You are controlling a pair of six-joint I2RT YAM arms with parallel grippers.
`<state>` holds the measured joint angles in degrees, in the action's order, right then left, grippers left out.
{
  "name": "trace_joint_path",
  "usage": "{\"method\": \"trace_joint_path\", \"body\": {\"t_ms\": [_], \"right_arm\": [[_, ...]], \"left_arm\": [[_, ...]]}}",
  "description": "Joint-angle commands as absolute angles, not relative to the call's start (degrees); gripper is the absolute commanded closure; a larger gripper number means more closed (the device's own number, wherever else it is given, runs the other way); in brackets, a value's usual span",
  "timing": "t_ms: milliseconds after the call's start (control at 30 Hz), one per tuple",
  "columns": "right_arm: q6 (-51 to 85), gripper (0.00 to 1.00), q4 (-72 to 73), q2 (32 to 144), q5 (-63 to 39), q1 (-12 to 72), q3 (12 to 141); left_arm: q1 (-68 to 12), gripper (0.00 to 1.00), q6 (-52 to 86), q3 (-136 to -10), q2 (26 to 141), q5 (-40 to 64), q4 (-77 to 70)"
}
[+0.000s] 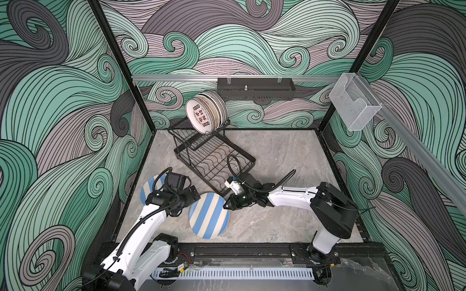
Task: Load plates into a dish rack
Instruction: Pick up the plate from the bottom-center of the table.
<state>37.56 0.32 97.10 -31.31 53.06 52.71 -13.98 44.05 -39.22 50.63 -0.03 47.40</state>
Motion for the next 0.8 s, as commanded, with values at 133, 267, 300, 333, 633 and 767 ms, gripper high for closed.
{"method": "trace_joint_path", "body": {"t_ms": [133,267,300,333,633,767], "right_arm": [[28.4,1.0,-14.3,84.5,-25.8,52.4,61.2],[23.5,1.0,-24.7,79.8,-20.2,51.0,66.6],[22.0,1.0,-27.2,79.0,-18.4,50.4,68.4],[20.2,1.0,-29.6,78.6,-16.1,49.7,70.6],[12.3,1.0,-38.0,83.3,-5.5,44.8,89.0],[9.2,1.0,-39.5,87.3,0.9,44.7,96.8]], "left_arm": [[-13.5,0.02,36.7,-45.8,51.8,-18.8,47.6],[-13.0,0.01,38.8,-46.7,56.7,-20.5,43.5],[-12.9,0.01,38.4,-46.6,57.3,-20.3,42.2],[-12.8,0.01,37.9,-46.4,57.5,-20.5,41.2],[0.6,0.01,35.4,-47.6,50.6,-3.8,38.6],[2.6,0.01,32.1,-51.7,50.4,-3.3,41.9]]}}
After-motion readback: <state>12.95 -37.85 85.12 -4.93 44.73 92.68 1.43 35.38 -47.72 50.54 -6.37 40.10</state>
